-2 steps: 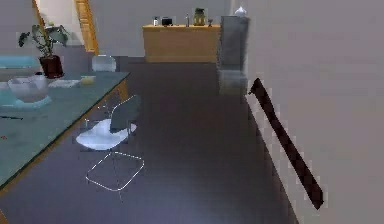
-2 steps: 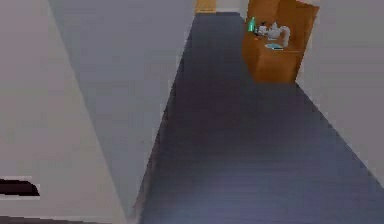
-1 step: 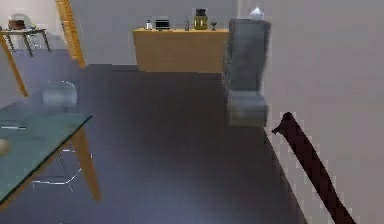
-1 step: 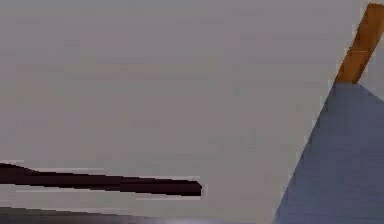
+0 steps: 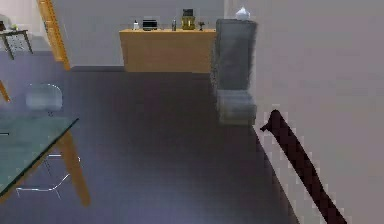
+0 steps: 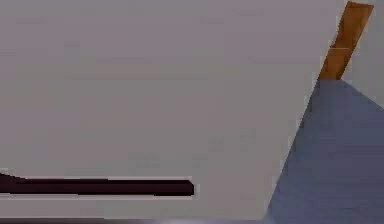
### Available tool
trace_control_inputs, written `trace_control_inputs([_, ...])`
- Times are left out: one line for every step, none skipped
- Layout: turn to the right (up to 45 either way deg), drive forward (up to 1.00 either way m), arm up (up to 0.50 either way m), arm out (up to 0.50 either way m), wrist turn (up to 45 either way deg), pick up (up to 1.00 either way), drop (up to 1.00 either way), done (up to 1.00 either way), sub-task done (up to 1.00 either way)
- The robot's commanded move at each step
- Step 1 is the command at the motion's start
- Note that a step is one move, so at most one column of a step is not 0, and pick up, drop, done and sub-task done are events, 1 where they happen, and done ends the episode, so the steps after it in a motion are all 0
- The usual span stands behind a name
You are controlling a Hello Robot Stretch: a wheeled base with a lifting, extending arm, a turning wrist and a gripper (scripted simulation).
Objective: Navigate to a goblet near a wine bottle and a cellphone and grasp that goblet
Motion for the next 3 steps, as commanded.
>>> trace_control_inputs([0.0,0.75,0.00,0.00,0.0,0.00,0.00,0.00,0.00])
trace_control_inputs([-3.0,0.00,0.00,0.00,0.0,0.00,0.00,0.00,0.00])
trace_control_inputs([0.0,1.00,0.00,0.00,0.0,0.00,0.00,0.00,0.00])
